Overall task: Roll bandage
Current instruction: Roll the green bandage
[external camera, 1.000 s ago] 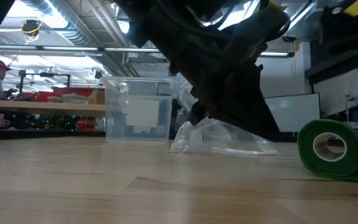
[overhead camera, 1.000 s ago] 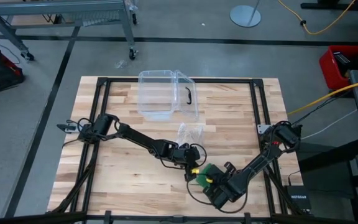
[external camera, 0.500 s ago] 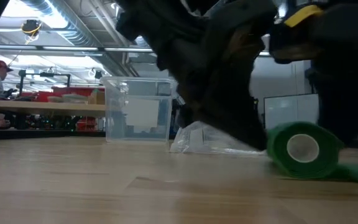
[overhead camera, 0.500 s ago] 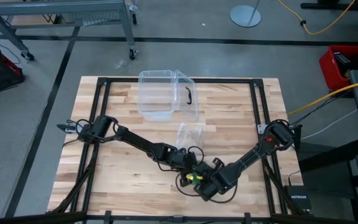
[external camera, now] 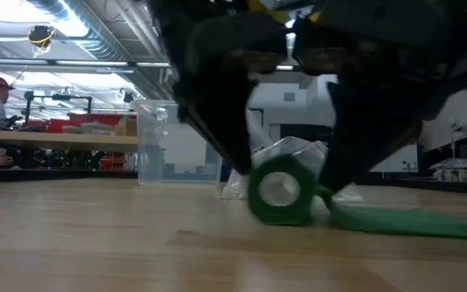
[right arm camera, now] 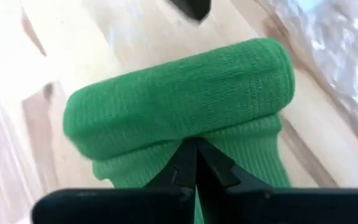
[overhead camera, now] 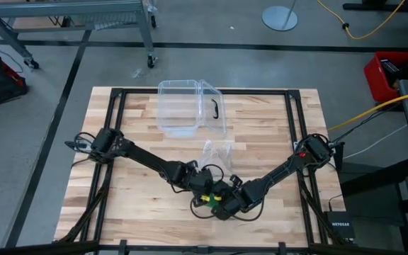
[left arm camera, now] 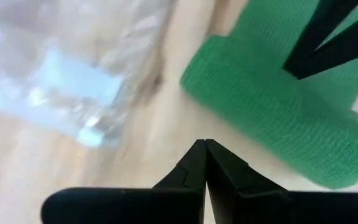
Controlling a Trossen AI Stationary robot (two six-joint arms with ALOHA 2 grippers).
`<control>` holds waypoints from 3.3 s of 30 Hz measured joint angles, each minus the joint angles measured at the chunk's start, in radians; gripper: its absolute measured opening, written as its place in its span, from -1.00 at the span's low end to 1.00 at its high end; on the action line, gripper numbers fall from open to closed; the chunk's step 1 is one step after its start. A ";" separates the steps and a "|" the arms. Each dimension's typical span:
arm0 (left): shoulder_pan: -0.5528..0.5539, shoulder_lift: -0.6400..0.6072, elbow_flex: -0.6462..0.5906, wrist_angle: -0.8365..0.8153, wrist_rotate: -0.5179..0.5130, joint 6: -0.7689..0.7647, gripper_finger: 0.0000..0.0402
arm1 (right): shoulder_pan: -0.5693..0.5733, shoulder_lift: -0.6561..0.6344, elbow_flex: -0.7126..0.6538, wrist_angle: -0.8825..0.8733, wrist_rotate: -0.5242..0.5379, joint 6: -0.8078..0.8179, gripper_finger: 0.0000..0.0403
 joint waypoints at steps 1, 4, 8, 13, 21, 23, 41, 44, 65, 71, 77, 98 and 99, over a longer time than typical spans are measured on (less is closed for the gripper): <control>-0.004 -0.010 0.000 -0.030 -0.017 -0.009 -1.00 | -0.004 0.000 0.000 0.009 0.001 -0.012 -0.97; -0.006 -0.014 -0.006 -0.096 -0.056 -0.050 -1.00 | -0.008 0.000 0.000 -0.003 -0.002 -0.026 -0.97; -0.011 -0.013 -0.043 -0.087 -0.058 -0.084 -1.00 | 0.008 -0.003 0.000 -0.082 -0.040 -0.008 -0.97; -0.019 -0.010 -0.060 -0.047 -0.057 -0.107 -1.00 | 0.054 -0.004 0.000 -0.175 -0.047 0.086 -0.97; -0.017 -0.010 -0.059 0.121 -0.045 -0.081 -1.00 | 0.110 -0.005 0.001 -0.202 -0.084 0.166 -0.97; -0.017 -0.010 -0.059 0.136 -0.040 -0.081 -1.00 | 0.117 -0.006 0.002 -0.202 -0.100 0.179 -0.97; -0.026 0.067 -0.059 0.325 0.062 -0.086 -1.00 | 0.147 -0.006 0.042 -0.279 -0.112 0.209 -0.97; -0.026 0.068 -0.059 0.337 0.067 -0.081 -1.00 | 0.152 -0.006 0.055 -0.318 -0.112 0.213 -0.97; 0.000 0.069 -0.059 0.555 0.141 -0.009 -1.00 | 0.284 -0.007 0.188 -0.654 -0.139 0.463 -0.97; 0.005 0.062 -0.053 0.626 0.189 0.082 -1.00 | 0.295 -0.007 0.188 -0.653 -0.139 0.494 -0.97; 0.010 0.062 -0.050 0.585 0.020 0.033 -1.00 | 0.295 -0.007 0.188 -0.652 -0.127 0.495 -0.97; -0.010 0.182 -0.049 0.676 0.177 -0.196 -1.00 | 0.295 -0.007 0.188 -0.647 -0.102 0.489 -0.97; -0.011 0.182 -0.050 0.702 0.178 -0.183 -1.00 | 0.295 -0.007 0.188 -0.646 -0.099 0.488 -0.97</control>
